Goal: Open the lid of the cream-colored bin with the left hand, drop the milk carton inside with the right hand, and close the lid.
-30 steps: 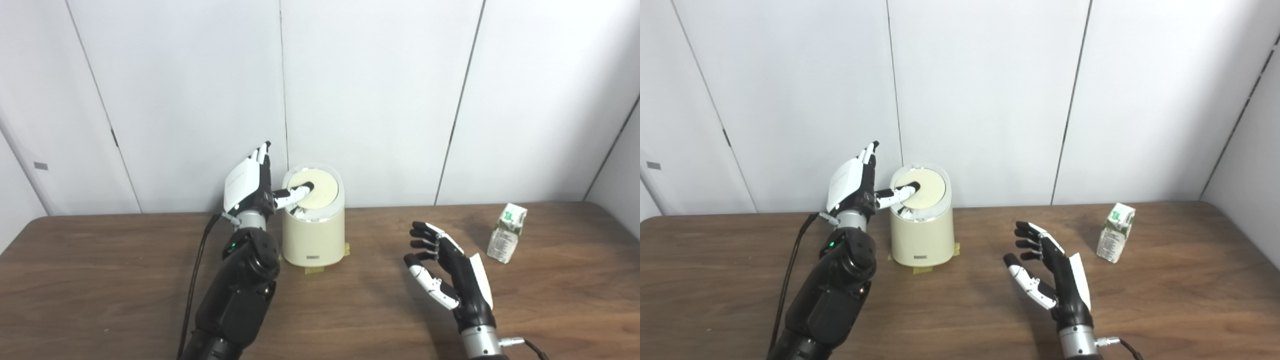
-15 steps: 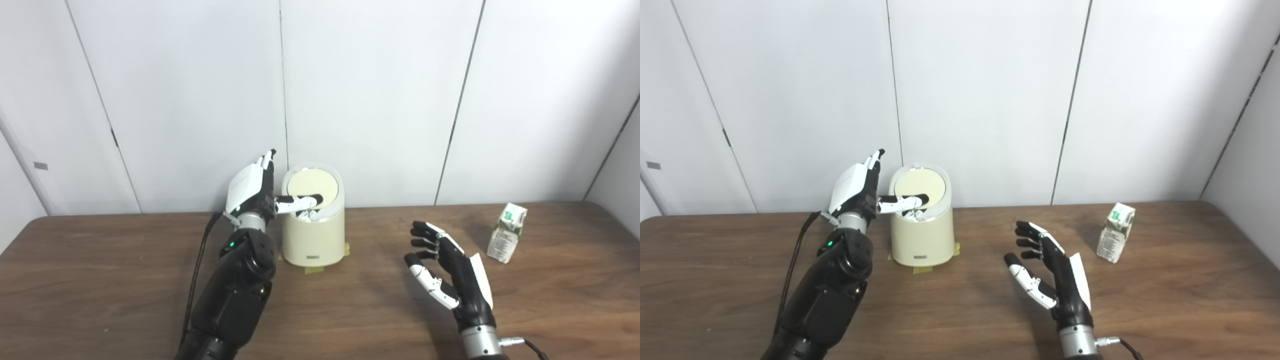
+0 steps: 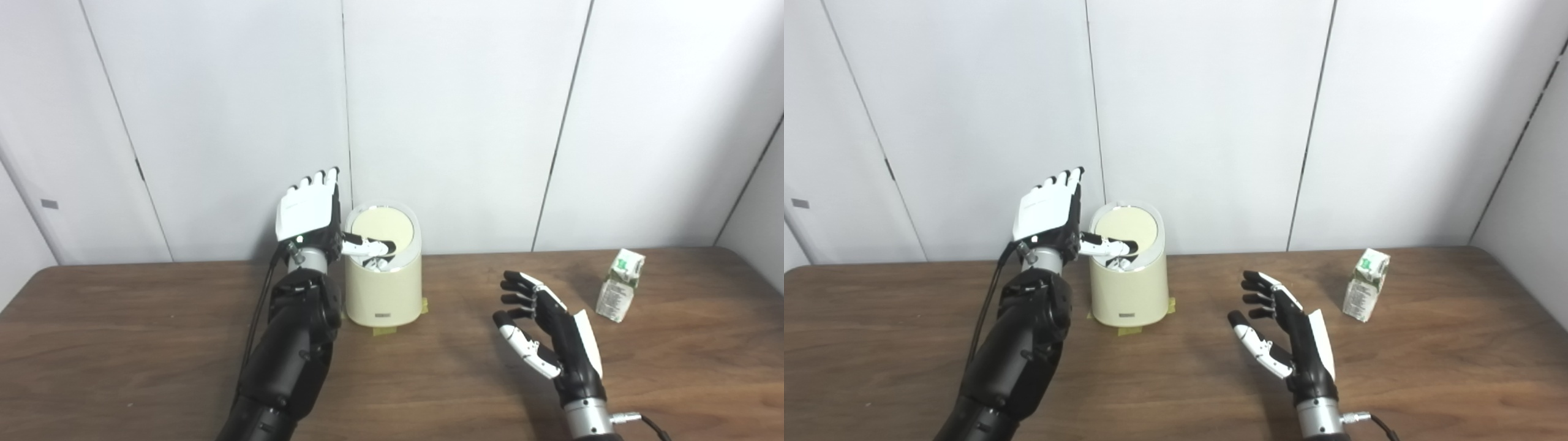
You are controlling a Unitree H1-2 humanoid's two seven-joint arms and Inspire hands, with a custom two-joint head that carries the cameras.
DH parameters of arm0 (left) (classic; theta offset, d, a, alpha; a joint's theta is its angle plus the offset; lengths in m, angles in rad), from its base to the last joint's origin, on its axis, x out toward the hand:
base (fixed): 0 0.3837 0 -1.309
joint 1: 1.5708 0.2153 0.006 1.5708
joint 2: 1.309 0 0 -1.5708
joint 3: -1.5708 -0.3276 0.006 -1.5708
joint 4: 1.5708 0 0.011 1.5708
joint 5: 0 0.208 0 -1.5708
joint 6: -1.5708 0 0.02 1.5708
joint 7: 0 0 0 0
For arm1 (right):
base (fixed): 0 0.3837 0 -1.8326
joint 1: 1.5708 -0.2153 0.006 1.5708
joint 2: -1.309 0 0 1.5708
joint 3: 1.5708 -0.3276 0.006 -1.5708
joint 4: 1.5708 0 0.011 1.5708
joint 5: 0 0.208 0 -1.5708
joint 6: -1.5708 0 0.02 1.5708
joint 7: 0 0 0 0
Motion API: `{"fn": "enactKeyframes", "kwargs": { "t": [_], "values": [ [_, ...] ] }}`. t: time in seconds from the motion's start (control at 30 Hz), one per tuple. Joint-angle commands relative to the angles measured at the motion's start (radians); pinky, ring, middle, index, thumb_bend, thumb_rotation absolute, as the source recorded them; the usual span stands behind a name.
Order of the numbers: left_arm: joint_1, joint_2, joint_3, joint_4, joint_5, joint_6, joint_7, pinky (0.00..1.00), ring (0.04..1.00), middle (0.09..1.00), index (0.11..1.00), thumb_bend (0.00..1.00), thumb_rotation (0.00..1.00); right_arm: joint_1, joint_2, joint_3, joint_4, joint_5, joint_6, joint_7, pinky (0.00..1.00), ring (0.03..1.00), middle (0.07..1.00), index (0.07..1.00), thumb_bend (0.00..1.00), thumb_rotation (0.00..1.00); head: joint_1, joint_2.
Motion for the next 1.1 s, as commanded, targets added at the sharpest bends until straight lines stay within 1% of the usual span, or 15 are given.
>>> {"fn": "enactKeyframes", "kwargs": {
  "t": [0.0, 0.03, 0.07, 0.1, 0.13, 0.2, 0.3, 0.4, 0.57, 0.67, 0.7, 0.77, 0.83, 0.9, 1.07],
  "values": [
    [-0.014, 0.01, 0.02, -0.001, 0.006, 0.012, 0.006, 1.0, 1.0, 1.0, 1.0, 0.92, 0.23, 0.022, 0.019, 0.012, 0.028, -0.017, -0.011, -0.002, 0.61, 0.712, 0.754, 0.769, 0.25, 0.49, -0.002, -0.001],
    [-0.012, 0.006, 0.036, -0.007, -0.041, 0.011, 0.014, 1.0, 1.0, 1.0, 1.0, 0.88, 0.3, 0.022, 0.019, 0.012, 0.027, -0.019, -0.009, -0.002, 0.61, 0.713, 0.754, 0.769, 0.25, 0.5, -0.003, 0.0],
    [-0.011, 0.003, 0.047, -0.011, -0.075, 0.011, 0.019, 1.0, 1.0, 1.0, 1.0, 0.77, 0.6, 0.022, 0.019, 0.013, 0.026, -0.021, -0.008, -0.002, 0.62, 0.714, 0.755, 0.77, 0.25, 0.5, -0.003, 0.0],
    [-0.01, 0.0, 0.059, -0.014, -0.113, 0.011, 0.025, 1.0, 1.0, 1.0, 1.0, 0.71, 0.76, 0.023, 0.019, 0.013, 0.026, -0.018, -0.009, -0.001, 0.62, 0.715, 0.755, 0.77, 0.25, 0.5, -0.003, 0.0],
    [-0.01, -0.002, 0.072, -0.019, -0.157, 0.01, 0.03, 1.0, 1.0, 1.0, 1.0, 0.7, 0.9, 0.023, 0.02, 0.014, 0.025, -0.016, -0.009, 0.0, 0.62, 0.715, 0.756, 0.771, 0.25, 0.5, -0.002, 0.001],
    [-0.01, -0.007, 0.107, -0.028, -0.254, 0.007, 0.029, 1.0, 1.0, 1.0, 1.0, 0.73, 0.97, 0.025, 0.02, 0.015, 0.019, -0.02, -0.005, -0.001, 0.62, 0.714, 0.757, 0.771, 0.25, 0.51, -0.003, 0.001],
    [-0.007, -0.011, 0.149, -0.043, -0.394, -0.001, 0.022, 1.0, 1.0, 1.0, 1.0, 0.76, 1.0, 0.024, 0.019, 0.017, 0.022, -0.029, -0.009, -0.005, 0.62, 0.718, 0.761, 0.771, 0.25, 0.5, -0.004, 0.002],
    [0.015, -0.008, 0.159, -0.058, -0.473, -0.038, 0.069, 0.99, 1.0, 1.0, 0.992, 0.8, 1.0, 0.023, 0.02, 0.016, 0.026, -0.023, -0.014, -0.004, 0.63, 0.726, 0.766, 0.774, 0.25, 0.5, -0.003, 0.002],
    [0.082, -0.002, 0.162, -0.09, -0.58, -0.178, 0.201, 1.0, 1.0, 0.999, 0.986, 0.78, 1.0, 0.02, 0.022, 0.016, 0.032, -0.03, -0.017, -0.011, 0.61, 0.715, 0.759, 0.772, 0.25, 0.51, -0.015, -0.01],
    [0.151, 0.0, 0.172, -0.143, -0.629, -0.269, 0.279, 0.95, 0.995, 0.984, 0.963, 0.75, 1.0, 0.02, 0.023, 0.018, 0.031, -0.039, -0.017, -0.016, 0.61, 0.71, 0.755, 0.768, 0.25, 0.5, -0.016, -0.009],
    [0.172, 0.0, 0.177, -0.161, -0.641, -0.29, 0.299, 0.9, 0.979, 0.984, 0.961, 0.7, 1.0, 0.02, 0.022, 0.019, 0.029, -0.045, -0.014, -0.017, 0.62, 0.717, 0.757, 0.77, 0.26, 0.51, -0.016, -0.009],
    [0.22, -0.001, 0.192, -0.195, -0.687, -0.355, 0.332, 0.88, 0.978, 0.989, 0.966, 0.65, 1.0, 0.021, 0.022, 0.018, 0.03, -0.048, -0.018, -0.021, 0.62, 0.721, 0.759, 0.77, 0.26, 0.51, -0.01, -0.007],
    [0.264, 0.001, 0.201, -0.212, -0.72, -0.445, 0.38, 0.87, 0.957, 0.961, 0.941, 0.58, 1.0, 0.022, 0.021, 0.019, 0.031, -0.055, -0.022, -0.025, 0.62, 0.719, 0.76, 0.771, 0.27, 0.52, -0.01, -0.006],
    [0.307, -0.001, 0.211, -0.223, -0.76, -0.539, 0.417, 0.85, 0.926, 0.925, 0.907, 0.55, 1.0, 0.022, 0.022, 0.02, 0.031, -0.059, -0.025, -0.028, 0.61, 0.715, 0.759, 0.77, 0.26, 0.52, -0.013, -0.007],
    [0.393, 0.0, 0.219, -0.271, -0.827, -0.69, 0.443, 0.84, 0.886, 0.877, 0.867, 0.42, 1.0, 0.023, 0.024, 0.018, 0.024, -0.053, -0.024, -0.023, 0.62, 0.721, 0.763, 0.771, 0.27, 0.52, -0.021, -0.005]
  ]
}}
